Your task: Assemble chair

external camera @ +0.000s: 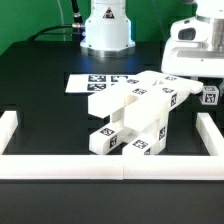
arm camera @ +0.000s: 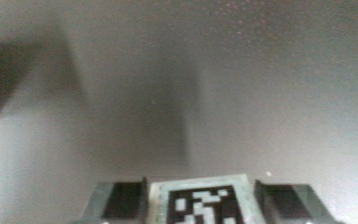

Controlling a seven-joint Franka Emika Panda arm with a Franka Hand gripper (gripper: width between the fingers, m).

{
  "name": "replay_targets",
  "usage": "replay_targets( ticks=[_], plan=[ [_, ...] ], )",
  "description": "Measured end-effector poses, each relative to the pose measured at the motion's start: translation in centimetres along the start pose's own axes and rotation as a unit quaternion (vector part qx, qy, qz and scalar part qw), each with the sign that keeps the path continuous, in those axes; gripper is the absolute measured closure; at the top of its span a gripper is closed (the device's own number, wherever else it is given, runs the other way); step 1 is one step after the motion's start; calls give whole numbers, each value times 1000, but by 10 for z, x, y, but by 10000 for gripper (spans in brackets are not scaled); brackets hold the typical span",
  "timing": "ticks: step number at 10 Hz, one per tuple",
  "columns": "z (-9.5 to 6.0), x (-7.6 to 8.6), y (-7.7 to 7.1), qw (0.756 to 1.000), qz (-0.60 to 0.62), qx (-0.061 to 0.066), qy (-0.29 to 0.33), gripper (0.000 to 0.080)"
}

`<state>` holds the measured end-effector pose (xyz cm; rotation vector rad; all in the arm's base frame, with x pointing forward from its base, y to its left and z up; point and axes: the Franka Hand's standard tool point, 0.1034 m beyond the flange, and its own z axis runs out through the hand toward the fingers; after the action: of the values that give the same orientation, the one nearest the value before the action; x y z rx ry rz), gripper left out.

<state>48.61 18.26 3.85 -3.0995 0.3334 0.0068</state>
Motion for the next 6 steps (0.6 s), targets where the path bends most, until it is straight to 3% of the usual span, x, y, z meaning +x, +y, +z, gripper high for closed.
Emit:
replay_targets(
  ticks=[4,6],
  plan=[
    [-47,15,6,1000,5,10,-6,515],
    [-68,33,21,1000,-5,16,0,515]
  ],
)
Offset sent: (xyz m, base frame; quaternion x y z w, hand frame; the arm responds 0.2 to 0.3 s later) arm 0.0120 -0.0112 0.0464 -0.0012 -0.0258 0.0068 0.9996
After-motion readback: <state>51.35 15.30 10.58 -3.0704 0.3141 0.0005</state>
